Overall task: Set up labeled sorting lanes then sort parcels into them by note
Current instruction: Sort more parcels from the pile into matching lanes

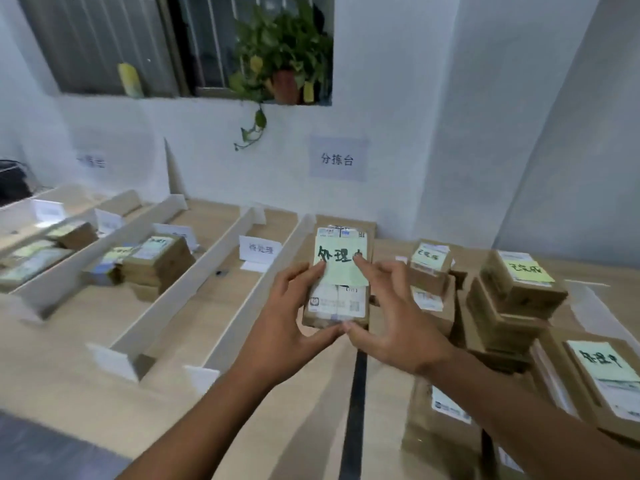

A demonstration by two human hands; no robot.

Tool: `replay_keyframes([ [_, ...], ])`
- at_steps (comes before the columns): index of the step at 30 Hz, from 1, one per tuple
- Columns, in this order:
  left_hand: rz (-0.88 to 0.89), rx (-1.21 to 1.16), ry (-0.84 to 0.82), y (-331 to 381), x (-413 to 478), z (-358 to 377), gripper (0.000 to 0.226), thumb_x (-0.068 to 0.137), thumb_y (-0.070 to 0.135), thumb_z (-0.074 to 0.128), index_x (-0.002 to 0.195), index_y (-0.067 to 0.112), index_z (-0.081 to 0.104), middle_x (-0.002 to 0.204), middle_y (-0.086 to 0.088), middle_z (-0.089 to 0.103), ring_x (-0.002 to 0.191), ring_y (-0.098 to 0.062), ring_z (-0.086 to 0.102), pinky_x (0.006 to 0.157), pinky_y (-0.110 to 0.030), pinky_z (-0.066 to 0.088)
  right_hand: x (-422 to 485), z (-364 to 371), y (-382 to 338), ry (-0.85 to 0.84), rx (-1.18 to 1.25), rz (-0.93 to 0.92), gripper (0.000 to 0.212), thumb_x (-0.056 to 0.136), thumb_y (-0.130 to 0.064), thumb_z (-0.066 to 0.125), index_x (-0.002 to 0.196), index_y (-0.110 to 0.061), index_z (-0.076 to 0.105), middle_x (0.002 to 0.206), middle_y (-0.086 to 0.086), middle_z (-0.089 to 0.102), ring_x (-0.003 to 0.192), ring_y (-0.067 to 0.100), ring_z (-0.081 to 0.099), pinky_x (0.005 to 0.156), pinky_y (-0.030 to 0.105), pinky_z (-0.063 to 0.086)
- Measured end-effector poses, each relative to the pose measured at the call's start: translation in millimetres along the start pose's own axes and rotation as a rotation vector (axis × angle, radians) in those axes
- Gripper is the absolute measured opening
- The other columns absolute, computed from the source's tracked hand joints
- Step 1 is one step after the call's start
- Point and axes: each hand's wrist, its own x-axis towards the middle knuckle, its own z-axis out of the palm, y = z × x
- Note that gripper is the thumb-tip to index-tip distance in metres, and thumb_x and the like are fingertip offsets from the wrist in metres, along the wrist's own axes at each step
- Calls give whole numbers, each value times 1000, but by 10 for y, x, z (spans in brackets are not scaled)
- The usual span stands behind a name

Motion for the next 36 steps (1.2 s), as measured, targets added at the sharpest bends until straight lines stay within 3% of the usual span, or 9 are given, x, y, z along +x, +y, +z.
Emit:
replay_keyframes([
  [3, -16, 36, 51, -334, -303, -847, 87, 77, 50, 82, 152, 33, 41, 147, 13, 38, 139, -10, 44, 109, -24, 44, 364, 680, -493, -69, 14, -97, 94, 81, -52, 71, 160, -32, 23, 144, -14, 18, 143, 7, 30, 111, 9, 32],
  [7, -48, 126, 103, -792, -681, -1956, 86, 77, 44, 83, 152, 33, 41, 146, 13, 39, 137, -6, 45, 109, -25, 44, 832, 1567, -1174, -107, 33, -198, 90, 79, -52, 75, 157, -31, 33, 145, -11, 21, 141, 12, 36, 113, 23, 40],
  [11, -102, 204, 164, -1186, -1021, -2925, 86, 74, 56, 76, 151, 36, 43, 144, 15, 39, 137, -2, 42, 108, -13, 38, 1239, 2467, -1761, -136, 84, -284, 84, 79, -49, 75, 152, -28, 41, 144, -6, 25, 139, 15, 40, 112, 31, 44],
  [17, -178, 243, 207, -1761, -1444, -3968, 84, 76, 41, 85, 150, 32, 45, 145, 15, 41, 134, 4, 44, 104, -8, 38, 1673, 3599, -2341, -203, 156, -319, 82, 80, -50, 75, 151, -27, 42, 143, -5, 26, 139, 15, 39, 112, 33, 43],
  [23, -274, 238, 233, -2551, -1615, -4539, 84, 77, 60, 77, 150, 37, 43, 142, 18, 41, 133, -3, 47, 104, -15, 44, 2161, 4596, -2465, -262, 182, -289, 83, 78, -60, 73, 148, -23, 47, 142, -9, 26, 136, 1, 37, 112, 23, 39],
  [27, -319, 250, 202, -3303, -1524, -4863, 84, 79, 53, 81, 151, 34, 42, 143, 16, 41, 134, -5, 47, 104, -23, 48, 2607, 5306, -2323, -279, 168, -268, 85, 76, -56, 76, 147, -16, 49, 140, 0, 30, 130, 8, 45, 107, 26, 45],
  [31, -361, 269, 132, -4128, -1214, -5250, 86, 78, 62, 76, 152, 35, 40, 146, 18, 38, 134, 1, 43, 104, -18, 46, 3207, 6006, -2077, -318, 170, -233, 84, 80, -54, 77, 150, -21, 44, 142, 1, 28, 134, 9, 39, 107, 28, 47],
  [36, -365, 271, 3, -4950, -617, -5765, 85, 80, 46, 82, 152, 31, 40, 149, 13, 37, 136, -2, 44, 106, -29, 49, 3912, 6633, -1891, -281, 132, -123, 84, 80, -62, 73, 150, -24, 43, 143, -5, 26, 133, 3, 40, 106, 26, 48],
])
